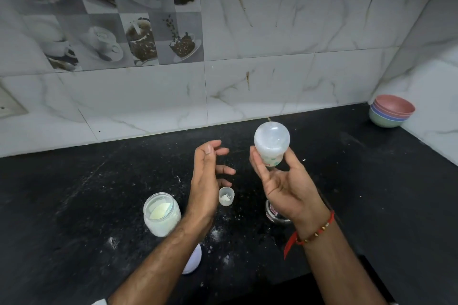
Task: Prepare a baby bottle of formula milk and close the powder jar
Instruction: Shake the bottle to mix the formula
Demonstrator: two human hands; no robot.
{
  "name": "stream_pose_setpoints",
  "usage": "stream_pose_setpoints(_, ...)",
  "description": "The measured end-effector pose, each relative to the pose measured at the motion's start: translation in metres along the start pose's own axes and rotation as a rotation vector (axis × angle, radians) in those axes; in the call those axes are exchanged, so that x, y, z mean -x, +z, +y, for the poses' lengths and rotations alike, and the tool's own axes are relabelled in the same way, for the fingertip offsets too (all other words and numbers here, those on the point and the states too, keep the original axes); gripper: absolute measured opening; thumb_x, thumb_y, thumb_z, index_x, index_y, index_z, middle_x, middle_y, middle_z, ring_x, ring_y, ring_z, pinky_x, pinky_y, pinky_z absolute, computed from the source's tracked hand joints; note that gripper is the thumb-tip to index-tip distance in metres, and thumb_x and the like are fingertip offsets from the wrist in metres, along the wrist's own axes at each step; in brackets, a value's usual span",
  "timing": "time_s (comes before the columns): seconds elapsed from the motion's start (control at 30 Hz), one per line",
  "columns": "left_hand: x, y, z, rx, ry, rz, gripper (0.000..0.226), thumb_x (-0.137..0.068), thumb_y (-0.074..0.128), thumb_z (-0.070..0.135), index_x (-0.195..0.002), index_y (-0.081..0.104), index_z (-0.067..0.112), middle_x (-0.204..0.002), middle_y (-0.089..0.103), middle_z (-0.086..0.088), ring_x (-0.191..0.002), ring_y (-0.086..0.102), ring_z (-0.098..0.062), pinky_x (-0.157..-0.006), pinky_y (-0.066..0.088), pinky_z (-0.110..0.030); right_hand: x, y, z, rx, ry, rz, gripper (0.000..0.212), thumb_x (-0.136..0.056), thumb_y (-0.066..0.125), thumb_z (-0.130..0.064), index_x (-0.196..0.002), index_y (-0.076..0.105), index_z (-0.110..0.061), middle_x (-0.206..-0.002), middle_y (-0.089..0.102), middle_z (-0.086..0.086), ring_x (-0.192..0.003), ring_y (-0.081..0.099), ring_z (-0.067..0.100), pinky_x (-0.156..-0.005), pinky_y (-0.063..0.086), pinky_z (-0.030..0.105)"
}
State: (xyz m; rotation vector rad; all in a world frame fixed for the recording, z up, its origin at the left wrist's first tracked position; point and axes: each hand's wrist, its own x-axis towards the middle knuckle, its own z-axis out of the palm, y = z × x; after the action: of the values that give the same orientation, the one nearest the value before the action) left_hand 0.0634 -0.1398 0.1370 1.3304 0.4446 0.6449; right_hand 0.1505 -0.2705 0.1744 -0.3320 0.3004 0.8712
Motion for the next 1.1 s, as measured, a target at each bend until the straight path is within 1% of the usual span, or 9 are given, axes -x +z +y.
stream_pose_setpoints(0.07,0.000,0.000,-0.001,-0.008,-0.002,-0.004,0.047,-0.098,0.035,0.060,-0.127,0.058,0.031,-0.125,0.067,-0.001,-0.085,0.068,-0.018,-0.071,0.057,-0.037,0.002,0.002,0.006,0.122,-0.054,-0.015,0.056,-0.097,0.067,-0.032,-0.135,0.054,0.007,-0.124,0.068,0.029,-0.098,0.076,0.037,-0.076,0.066,0.042)
stream_pose_setpoints(0.17,0.001,0.000,-0.004,-0.042,0.000,-0.003,0.046,-0.102,0.033,0.061,-0.126,0.059,0.032,-0.125,0.068,0.000,-0.086,0.069,-0.016,-0.073,0.058,-0.038,0.007,0.009,0.010,0.640,-0.387,-0.058,0.049,-0.094,0.068,-0.023,-0.140,0.052,-0.017,-0.121,0.072,0.016,-0.105,0.075,0.028,-0.085,0.064,0.043)
stream_pose_setpoints(0.27,0.001,0.000,-0.002,-0.070,-0.021,-0.001,0.049,-0.102,0.031,0.063,-0.121,0.064,0.032,-0.124,0.070,0.002,-0.090,0.070,-0.020,-0.076,0.059,-0.042,0.014,0.015,0.002,1.274,-0.717,-0.259,0.074,-0.090,0.075,-0.009,-0.149,0.041,-0.038,-0.118,0.071,0.005,-0.109,0.072,0.022,-0.092,0.060,0.033)
stream_pose_setpoints(0.33,0.001,0.000,0.000,-0.084,-0.035,-0.027,0.054,-0.104,0.028,0.062,-0.120,0.066,0.027,-0.121,0.073,0.000,-0.093,0.070,-0.030,-0.076,0.058,-0.041,0.013,0.016,-0.002,1.560,-0.790,-0.346,0.080,-0.088,0.078,-0.014,-0.151,0.038,-0.045,-0.118,0.067,-0.009,-0.110,0.070,0.016,-0.094,0.058,0.026)
stream_pose_setpoints(0.4,0.000,0.001,0.002,-0.095,-0.044,-0.054,0.058,-0.103,0.027,0.059,-0.119,0.068,0.023,-0.115,0.077,-0.004,-0.098,0.072,-0.035,-0.076,0.057,-0.042,0.012,0.020,-0.002,1.576,-0.774,-0.355,0.081,-0.089,0.078,-0.015,-0.153,0.037,-0.044,-0.118,0.067,-0.014,-0.111,0.070,0.013,-0.095,0.057,0.024)
stream_pose_setpoints(0.57,0.001,0.000,0.001,-0.091,-0.051,-0.118,0.054,-0.107,0.028,0.051,-0.122,0.069,0.020,-0.110,0.079,-0.006,-0.096,0.073,-0.028,-0.079,0.057,-0.044,0.012,0.028,-0.005,1.447,-0.765,-0.258,0.085,-0.088,0.078,-0.014,-0.154,0.034,-0.045,-0.124,0.068,0.004,-0.109,0.072,0.013,-0.092,0.058,0.023)
stream_pose_setpoints(0.7,0.001,-0.001,-0.001,-0.088,-0.043,-0.146,0.037,-0.109,0.040,0.038,-0.122,0.069,0.020,-0.112,0.078,-0.005,-0.103,0.073,-0.031,-0.079,0.059,-0.040,0.011,0.026,-0.009,1.459,-0.760,-0.225,0.086,-0.089,0.077,-0.018,-0.155,0.030,-0.048,-0.123,0.071,0.004,-0.109,0.073,0.014,-0.097,0.058,0.031)
stream_pose_setpoints(0.87,0.000,0.000,-0.003,-0.098,-0.039,-0.176,0.029,-0.109,0.045,0.033,-0.121,0.069,0.025,-0.115,0.076,0.002,-0.103,0.074,-0.022,-0.078,0.060,-0.034,0.007,0.023,-0.013,1.439,-0.753,-0.207,0.088,-0.089,0.076,-0.016,-0.156,0.027,-0.043,-0.119,0.073,0.004,-0.108,0.074,0.016,-0.101,0.057,0.043)
stream_pose_setpoints(1.1,-0.004,-0.005,-0.014,-0.114,0.007,-0.116,0.025,-0.104,0.058,0.021,-0.126,0.071,0.023,-0.113,0.078,0.007,-0.101,0.074,-0.012,-0.080,0.061,-0.028,-0.003,0.016,-0.014,1.429,-0.747,-0.201,0.092,-0.087,0.078,-0.013,-0.156,0.025,-0.042,-0.117,0.072,0.004,-0.108,0.073,0.017,-0.101,0.056,0.040)
